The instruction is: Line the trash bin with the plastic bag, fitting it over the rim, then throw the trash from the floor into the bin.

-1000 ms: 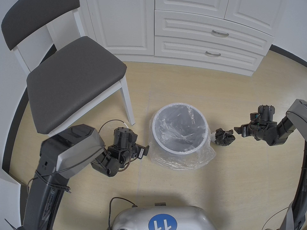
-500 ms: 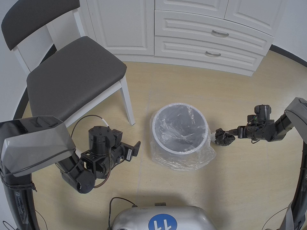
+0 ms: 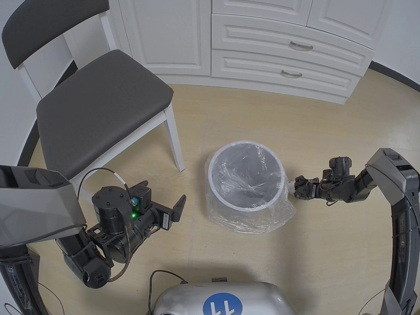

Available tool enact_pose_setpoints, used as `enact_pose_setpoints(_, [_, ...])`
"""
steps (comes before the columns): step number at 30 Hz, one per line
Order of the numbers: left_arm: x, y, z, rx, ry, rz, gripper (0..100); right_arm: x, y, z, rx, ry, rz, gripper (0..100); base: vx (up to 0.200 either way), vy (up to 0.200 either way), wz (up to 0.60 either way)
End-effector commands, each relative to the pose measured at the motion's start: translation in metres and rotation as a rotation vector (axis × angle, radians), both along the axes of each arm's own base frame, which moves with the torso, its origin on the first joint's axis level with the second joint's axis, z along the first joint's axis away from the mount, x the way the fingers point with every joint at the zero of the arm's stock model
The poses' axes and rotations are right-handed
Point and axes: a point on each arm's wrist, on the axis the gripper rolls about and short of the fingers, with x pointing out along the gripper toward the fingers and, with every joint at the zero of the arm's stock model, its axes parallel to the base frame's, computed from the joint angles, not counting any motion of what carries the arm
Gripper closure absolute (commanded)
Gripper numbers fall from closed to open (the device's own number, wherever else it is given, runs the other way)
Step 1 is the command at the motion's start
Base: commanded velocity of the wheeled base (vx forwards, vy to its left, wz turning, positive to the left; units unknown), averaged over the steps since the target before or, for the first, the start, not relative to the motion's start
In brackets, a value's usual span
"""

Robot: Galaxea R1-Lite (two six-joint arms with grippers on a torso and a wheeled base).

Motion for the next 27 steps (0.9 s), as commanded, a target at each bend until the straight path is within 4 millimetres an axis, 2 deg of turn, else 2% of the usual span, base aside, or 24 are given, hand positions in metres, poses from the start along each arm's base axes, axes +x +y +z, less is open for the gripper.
enact_pose_setpoints(1, [-0.016,0.011,0.017,-0.021,-0.030,0.000,0,0.014,0.016,-0.047,0.045,-0.016,-0.004,0,0.000,0.000,0.00])
enact_pose_setpoints(3, [-0.020,0.014,0.023,-0.033,-0.042,0.002,0,0.017,0.018,-0.056,0.041,-0.049,-0.009,0,0.000,0.000,0.00])
enact_pose_setpoints(4, [-0.020,0.014,0.023,-0.033,-0.042,0.002,0,0.017,0.018,-0.056,0.041,-0.049,-0.009,100,0.000,0.000,0.00])
enact_pose_setpoints(5, [-0.020,0.014,0.023,-0.033,-0.042,0.002,0,0.017,0.018,-0.056,0.041,-0.049,-0.009,100,0.000,0.000,0.00])
enact_pose_setpoints(6, [-0.027,0.018,0.033,-0.083,-0.053,0.006,0,0.020,0.018,-0.068,0.019,-0.075,-0.036,100,0.000,0.000,0.00])
enact_pose_setpoints(10, [-0.032,0.023,0.041,-0.120,-0.063,0.013,0,0.020,0.017,-0.063,0.018,-0.089,-0.036,100,0.000,0.000,0.00])
enact_pose_setpoints(16, [-0.039,0.032,0.046,-0.142,-0.066,0.031,0,0.014,0.003,-0.024,0.014,-0.130,-0.057,100,0.000,0.000,0.00])
enact_pose_setpoints(18, [-0.044,0.035,0.049,-0.179,-0.056,0.037,0,0.006,-0.005,0.012,0.004,-0.175,-0.068,100,0.000,0.000,0.00])
enact_pose_setpoints(19, [-0.044,0.035,0.049,-0.182,-0.055,0.038,0,0.005,-0.005,0.015,0.003,-0.178,-0.067,100,0.000,0.000,0.00])
enact_pose_setpoints(20, [-0.045,0.036,0.051,-0.209,-0.053,0.043,0,-0.006,-0.011,0.044,-0.028,-0.213,-0.063,100,0.000,0.000,0.00])
enact_pose_setpoints(22, [-0.044,0.036,0.053,-0.219,-0.064,0.046,0,-0.022,-0.014,0.077,-0.065,-0.256,-0.052,100,0.000,0.000,0.00])
enact_pose_setpoints(23, [-0.044,0.036,0.053,-0.219,-0.064,0.046,0,-0.023,-0.014,0.080,-0.068,-0.260,-0.050,100,0.000,0.000,0.00])
enact_pose_setpoints(25, [-0.045,0.039,0.061,-0.220,-0.094,0.049,0,-0.065,-0.007,0.140,-0.119,-0.345,-0.014,100,0.000,0.000,0.00])
enact_pose_setpoints(26, [-0.047,0.040,0.062,-0.217,-0.101,0.047,0,-0.079,-0.004,0.154,-0.131,-0.367,-0.004,100,0.000,0.000,0.00])
enact_pose_setpoints(27, [-0.050,0.041,0.066,-0.205,-0.119,0.040,0,-0.111,0.004,0.182,-0.170,-0.416,0.028,100,0.000,0.000,0.00])
